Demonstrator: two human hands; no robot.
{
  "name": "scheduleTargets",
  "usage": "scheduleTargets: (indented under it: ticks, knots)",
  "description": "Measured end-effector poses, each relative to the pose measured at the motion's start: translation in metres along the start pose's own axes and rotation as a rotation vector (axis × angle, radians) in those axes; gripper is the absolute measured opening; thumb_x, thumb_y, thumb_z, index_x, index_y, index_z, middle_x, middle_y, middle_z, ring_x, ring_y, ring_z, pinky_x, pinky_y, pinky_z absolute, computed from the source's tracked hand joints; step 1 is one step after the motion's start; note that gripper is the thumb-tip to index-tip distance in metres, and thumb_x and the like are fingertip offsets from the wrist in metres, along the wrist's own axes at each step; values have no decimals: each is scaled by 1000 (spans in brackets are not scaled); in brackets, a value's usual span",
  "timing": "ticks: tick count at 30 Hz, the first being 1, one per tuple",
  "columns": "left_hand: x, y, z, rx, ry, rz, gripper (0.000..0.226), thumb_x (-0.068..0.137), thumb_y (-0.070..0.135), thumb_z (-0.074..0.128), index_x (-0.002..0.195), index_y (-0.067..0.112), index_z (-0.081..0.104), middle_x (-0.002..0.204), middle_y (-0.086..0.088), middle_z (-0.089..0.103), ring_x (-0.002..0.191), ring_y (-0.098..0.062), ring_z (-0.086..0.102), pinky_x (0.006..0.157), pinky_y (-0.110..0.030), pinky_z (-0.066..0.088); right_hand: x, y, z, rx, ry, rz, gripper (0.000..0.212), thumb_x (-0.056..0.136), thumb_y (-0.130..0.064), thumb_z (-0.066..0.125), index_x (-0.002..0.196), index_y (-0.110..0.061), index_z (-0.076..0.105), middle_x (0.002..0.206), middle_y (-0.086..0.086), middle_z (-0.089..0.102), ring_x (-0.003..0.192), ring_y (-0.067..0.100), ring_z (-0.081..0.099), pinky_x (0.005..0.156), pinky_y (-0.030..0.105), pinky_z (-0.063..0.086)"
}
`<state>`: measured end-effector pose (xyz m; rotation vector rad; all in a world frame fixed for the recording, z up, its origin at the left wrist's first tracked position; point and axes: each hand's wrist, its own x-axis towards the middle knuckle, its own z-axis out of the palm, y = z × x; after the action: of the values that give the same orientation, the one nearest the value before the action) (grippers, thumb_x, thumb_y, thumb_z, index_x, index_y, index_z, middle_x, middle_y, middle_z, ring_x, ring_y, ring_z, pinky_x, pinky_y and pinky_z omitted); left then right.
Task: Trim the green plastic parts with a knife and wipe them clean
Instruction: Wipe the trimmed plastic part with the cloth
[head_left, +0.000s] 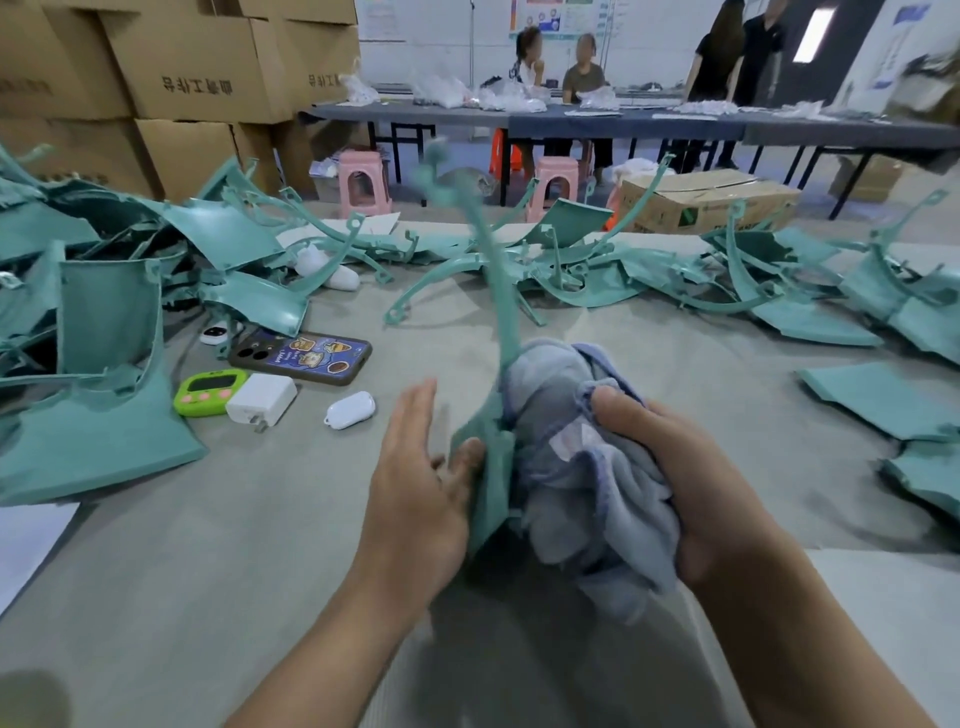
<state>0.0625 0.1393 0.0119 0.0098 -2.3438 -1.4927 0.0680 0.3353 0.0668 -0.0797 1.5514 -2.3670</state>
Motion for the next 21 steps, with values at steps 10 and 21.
scheduleTargets:
  ticks: [10,21]
  knots:
    - [-9,17,-5,-1183,-458,-395,81,66,52,82,129,5,66,131,-26,63,122,-38,61,107,-46,47,11,32,42,-850,188,-361,8,88,-9,66,91,-16,68,78,4,70,72,15,65,67,32,52]
    - [2,12,-19,-1352,-466,-351,63,72,12,42,131,6,62,121,-25,67,105,-41,68,89,-48,57,-7,21,51,-1647,-41,-342,12,91,-41,53,86,-30,50,100,-5,65,106,21,55,87,37,50]
